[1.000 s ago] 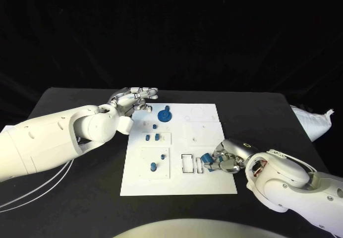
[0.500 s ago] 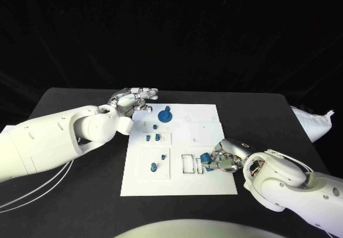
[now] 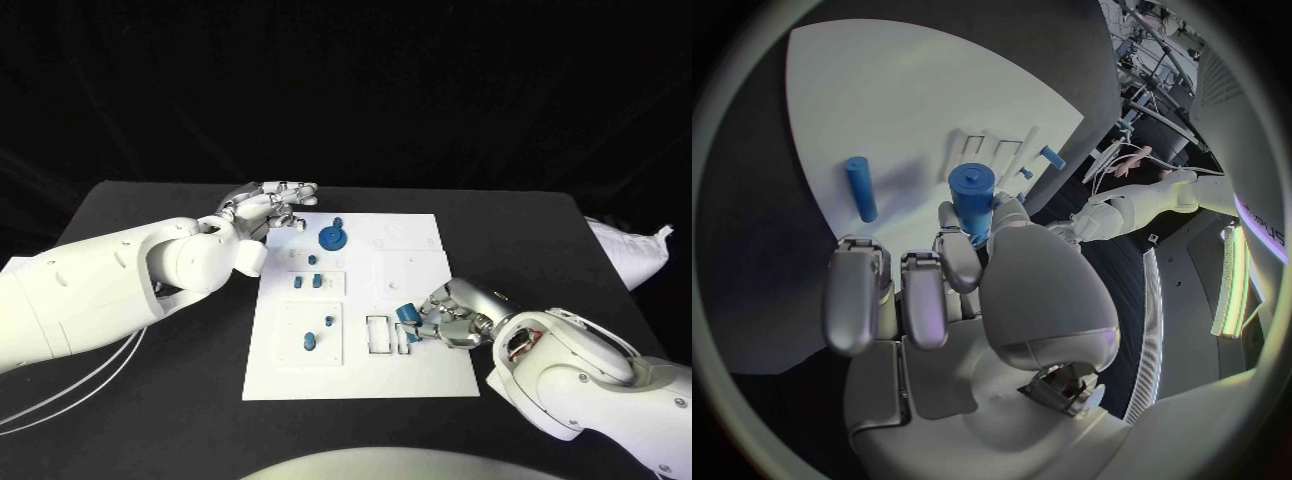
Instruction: Assemble the parts on the task board
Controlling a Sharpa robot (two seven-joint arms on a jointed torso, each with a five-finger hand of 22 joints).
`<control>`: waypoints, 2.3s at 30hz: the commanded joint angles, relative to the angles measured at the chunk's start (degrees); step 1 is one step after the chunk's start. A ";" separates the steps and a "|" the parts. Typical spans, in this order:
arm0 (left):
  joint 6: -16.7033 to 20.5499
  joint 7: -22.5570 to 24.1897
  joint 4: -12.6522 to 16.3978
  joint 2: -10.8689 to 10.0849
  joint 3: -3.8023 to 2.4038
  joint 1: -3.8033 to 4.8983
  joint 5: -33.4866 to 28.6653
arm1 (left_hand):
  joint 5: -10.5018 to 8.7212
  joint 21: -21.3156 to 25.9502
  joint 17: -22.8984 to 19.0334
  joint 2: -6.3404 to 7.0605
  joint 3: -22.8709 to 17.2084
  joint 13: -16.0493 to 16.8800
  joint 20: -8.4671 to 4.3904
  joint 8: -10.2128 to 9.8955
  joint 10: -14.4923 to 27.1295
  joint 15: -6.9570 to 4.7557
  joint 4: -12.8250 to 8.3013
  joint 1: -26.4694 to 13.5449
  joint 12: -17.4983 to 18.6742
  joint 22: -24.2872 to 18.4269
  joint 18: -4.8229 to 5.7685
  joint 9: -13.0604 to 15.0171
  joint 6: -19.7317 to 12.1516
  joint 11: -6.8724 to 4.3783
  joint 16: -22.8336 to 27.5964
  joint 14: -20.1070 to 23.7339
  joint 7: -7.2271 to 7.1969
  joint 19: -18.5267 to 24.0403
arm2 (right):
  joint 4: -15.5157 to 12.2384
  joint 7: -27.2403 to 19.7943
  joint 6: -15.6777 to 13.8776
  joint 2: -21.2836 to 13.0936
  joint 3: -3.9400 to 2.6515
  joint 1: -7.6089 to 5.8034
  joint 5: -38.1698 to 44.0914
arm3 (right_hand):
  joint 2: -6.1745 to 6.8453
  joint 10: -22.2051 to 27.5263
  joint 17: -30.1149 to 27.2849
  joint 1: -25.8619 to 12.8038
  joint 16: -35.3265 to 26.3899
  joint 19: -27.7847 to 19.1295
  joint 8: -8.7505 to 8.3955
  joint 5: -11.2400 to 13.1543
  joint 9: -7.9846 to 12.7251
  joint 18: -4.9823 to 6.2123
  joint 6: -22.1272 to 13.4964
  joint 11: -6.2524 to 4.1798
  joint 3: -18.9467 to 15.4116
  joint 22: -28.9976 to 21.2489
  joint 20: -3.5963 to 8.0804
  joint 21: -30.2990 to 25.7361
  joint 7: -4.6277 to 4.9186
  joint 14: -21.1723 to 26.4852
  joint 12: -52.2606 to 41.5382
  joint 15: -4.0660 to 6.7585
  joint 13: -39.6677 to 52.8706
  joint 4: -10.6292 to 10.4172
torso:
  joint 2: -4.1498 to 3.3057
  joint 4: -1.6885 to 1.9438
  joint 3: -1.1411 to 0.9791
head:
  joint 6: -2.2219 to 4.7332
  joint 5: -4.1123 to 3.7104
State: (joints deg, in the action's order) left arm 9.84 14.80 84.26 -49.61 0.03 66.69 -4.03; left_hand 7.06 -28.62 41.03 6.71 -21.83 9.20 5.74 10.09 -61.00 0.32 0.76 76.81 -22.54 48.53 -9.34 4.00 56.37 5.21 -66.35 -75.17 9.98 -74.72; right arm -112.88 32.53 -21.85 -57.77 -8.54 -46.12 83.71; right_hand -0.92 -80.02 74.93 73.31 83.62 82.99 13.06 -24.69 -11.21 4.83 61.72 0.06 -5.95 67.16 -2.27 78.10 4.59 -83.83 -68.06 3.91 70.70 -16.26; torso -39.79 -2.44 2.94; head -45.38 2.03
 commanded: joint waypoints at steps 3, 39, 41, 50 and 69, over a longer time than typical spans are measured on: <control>-1.30 0.11 0.11 0.20 -0.03 0.00 0.27 | -0.12 0.27 0.00 -0.33 0.07 0.06 0.26 0.40 0.37 0.11 -0.16 0.30 -0.24 -0.08 -1.05 0.08 -0.38 0.12 -0.32 0.40 -0.03 -0.06 | 0.17 -0.45 -0.39 1.72 -0.04 -0.15 -6.12 | -1.66 -0.30 1.69 0.40 0.29 0.01 -0.13 -0.48 -1.51 -0.55 0.45 -0.24 -0.06 0.14 0.39 0.23 -0.14 -3.93 0.19 0.33 -0.04 -0.38 | -0.08 0.18 0.07 | 0.03 0.26; -1.56 -0.12 0.11 0.26 -0.03 0.01 0.37 | -0.12 0.30 -0.01 -0.36 0.13 0.07 0.26 0.46 0.46 0.12 -0.17 0.33 -0.33 -0.10 -1.04 0.08 -0.43 0.15 -0.34 0.42 0.00 -0.06 | 3.03 2.17 5.85 6.53 0.03 -0.19 4.31 | -3.88 0.22 0.54 -7.95 -0.43 -0.34 -0.41 12.22 -4.52 -0.42 0.61 -0.30 -7.17 -0.40 0.35 -0.27 -0.36 -3.65 3.14 0.33 -0.44 -0.35 | -0.16 0.29 0.06 | -0.19 0.31; -1.58 -0.14 0.10 0.26 -0.03 0.01 0.39 | -0.12 0.30 -0.01 -0.36 0.13 0.07 0.26 0.46 0.46 0.12 -0.17 0.33 -0.33 -0.10 -1.04 0.08 -0.43 0.15 -0.34 0.42 0.00 -0.06 | 3.01 2.22 5.97 6.47 0.03 -0.19 4.94 | -4.06 0.16 0.60 -7.61 -0.42 -0.31 -0.34 11.70 -4.71 -0.43 0.73 -0.34 -7.27 -0.34 0.37 -0.25 -0.42 -3.66 3.14 0.37 -0.34 -0.30 | -0.15 0.27 0.07 | -0.19 0.28; -1.62 -0.21 0.06 0.25 -0.03 0.01 0.43 | -0.12 0.30 -0.01 -0.36 0.13 0.07 0.26 0.46 0.46 0.12 -0.17 0.33 -0.33 -0.10 -1.04 0.08 -0.43 0.15 -0.34 0.42 0.00 -0.06 | 2.61 2.10 6.92 6.30 0.03 -0.18 5.65 | -3.83 0.27 0.73 -7.71 -0.37 -0.24 -0.18 11.89 -5.04 -0.47 0.98 -0.42 -7.87 -0.15 0.41 -0.16 -0.52 -3.69 3.69 0.43 -0.64 -0.40 | -0.14 0.41 0.10 | -0.32 0.02; -1.85 -0.62 -0.11 0.27 -0.01 -0.01 0.55 | -0.12 0.30 -0.01 -0.36 0.13 0.07 0.26 0.46 0.46 0.12 -0.17 0.33 -0.33 -0.10 -1.04 0.08 -0.43 0.15 -0.34 0.42 0.00 -0.06 | 2.44 1.43 11.20 6.53 0.04 -0.14 5.78 | -3.09 -0.54 3.00 4.03 0.67 0.22 1.75 17.16 -8.41 -0.77 2.42 -1.27 -6.07 1.53 1.02 0.66 -1.44 -4.08 3.37 1.10 0.40 5.30 | -0.12 0.79 0.09 | -0.81 0.30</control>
State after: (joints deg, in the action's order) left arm 9.14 14.16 84.12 -49.43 0.04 66.68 -3.74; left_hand 7.06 -28.62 41.05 6.71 -21.84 9.20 5.74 10.38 -60.81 0.32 0.76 76.81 -22.54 48.48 -9.34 4.00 56.37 5.41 -66.35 -75.17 9.98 -74.72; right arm -110.90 33.91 -13.41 -51.39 -8.85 -46.60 88.46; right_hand -3.51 -80.47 74.94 75.87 84.00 83.19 14.43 -7.83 -19.64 4.83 63.99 -0.71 -12.07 68.63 -1.64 78.56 3.39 -84.03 -64.41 4.51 71.02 -11.34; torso -39.93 -1.79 3.05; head -46.14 2.30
